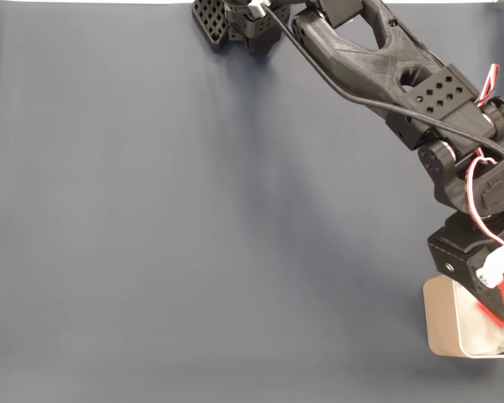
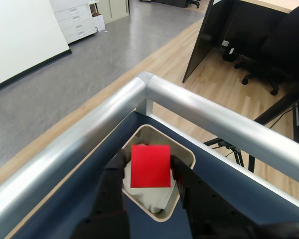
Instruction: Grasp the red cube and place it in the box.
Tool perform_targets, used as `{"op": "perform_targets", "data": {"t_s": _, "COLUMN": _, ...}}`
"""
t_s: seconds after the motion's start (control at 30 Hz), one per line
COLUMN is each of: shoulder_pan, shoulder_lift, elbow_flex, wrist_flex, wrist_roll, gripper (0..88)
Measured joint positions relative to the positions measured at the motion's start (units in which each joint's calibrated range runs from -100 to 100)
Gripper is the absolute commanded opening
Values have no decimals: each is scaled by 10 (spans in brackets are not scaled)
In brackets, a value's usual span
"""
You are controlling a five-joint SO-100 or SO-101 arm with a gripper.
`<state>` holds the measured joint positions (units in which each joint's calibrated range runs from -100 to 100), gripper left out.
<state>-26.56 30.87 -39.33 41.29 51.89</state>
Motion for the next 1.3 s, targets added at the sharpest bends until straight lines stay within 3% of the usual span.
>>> {"op": "perform_targets", "data": {"t_s": 0.2, "shoulder_pan": 1, "shoulder_lift": 0, "elbow_flex": 0, "wrist_flex": 0, "wrist_roll": 0, "gripper": 404}}
{"op": "perform_targets", "data": {"t_s": 0.5, "shoulder_pan": 7, "shoulder_lift": 0, "elbow_flex": 0, "wrist_flex": 0, "wrist_roll": 3, "gripper": 476}}
{"op": "perform_targets", "data": {"t_s": 1.3, "shoulder_pan": 7, "shoulder_lift": 0, "elbow_flex": -13, "wrist_flex": -6, "wrist_roll": 4, "gripper": 476}}
